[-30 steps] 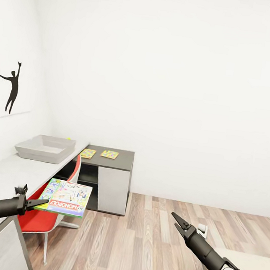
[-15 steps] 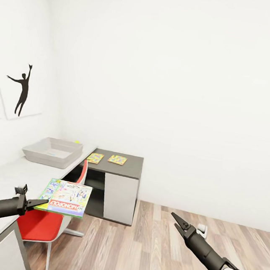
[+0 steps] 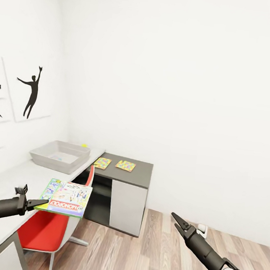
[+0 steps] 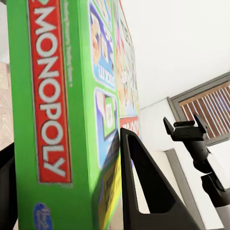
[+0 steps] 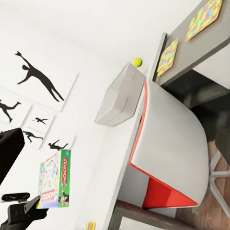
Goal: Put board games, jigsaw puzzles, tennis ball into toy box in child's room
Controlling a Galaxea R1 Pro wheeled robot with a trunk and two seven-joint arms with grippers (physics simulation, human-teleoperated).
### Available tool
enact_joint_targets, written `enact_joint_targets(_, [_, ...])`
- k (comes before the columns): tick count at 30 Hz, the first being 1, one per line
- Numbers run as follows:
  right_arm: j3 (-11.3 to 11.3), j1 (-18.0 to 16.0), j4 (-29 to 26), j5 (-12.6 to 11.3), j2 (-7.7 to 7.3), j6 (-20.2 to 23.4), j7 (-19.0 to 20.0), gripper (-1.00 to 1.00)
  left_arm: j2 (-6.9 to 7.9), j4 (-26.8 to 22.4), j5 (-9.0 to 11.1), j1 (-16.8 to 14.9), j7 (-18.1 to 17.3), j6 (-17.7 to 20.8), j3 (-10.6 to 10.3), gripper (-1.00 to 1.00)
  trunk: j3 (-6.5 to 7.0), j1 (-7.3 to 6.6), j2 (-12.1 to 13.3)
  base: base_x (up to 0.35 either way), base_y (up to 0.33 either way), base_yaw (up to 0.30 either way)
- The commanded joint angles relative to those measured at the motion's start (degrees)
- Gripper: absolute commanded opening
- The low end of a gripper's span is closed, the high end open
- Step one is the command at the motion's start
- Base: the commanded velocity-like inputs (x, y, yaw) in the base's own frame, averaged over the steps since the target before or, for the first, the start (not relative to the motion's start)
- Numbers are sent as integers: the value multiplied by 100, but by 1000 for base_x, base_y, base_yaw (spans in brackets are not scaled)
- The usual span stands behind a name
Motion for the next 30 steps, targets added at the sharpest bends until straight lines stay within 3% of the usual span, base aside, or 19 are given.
enact_joint_targets(1, [-9, -3, 0, -20, 1, 41, 6, 100, 1, 0, 5, -2, -24, 58, 3, -100, -2, 5, -4, 267, 0, 7])
enact_joint_targets(12, [-7, -3, -14, -17, 8, 37, 6, 100, 4, 0, 6, -2, -24, 56, 10, -100, -2, 5, -4, 267, 0, 18])
enact_joint_targets(20, [-2, -3, -37, -17, 8, 36, 6, 100, 4, 0, 6, -2, -24, 55, 9, -100, -2, 5, -4, 265, -36, 233])
enact_joint_targets(30, [-2, -3, -45, -19, 3, 36, 6, 100, 0, 0, 6, -2, -24, 54, 4, -100, -2, 5, -4, 245, -176, 279])
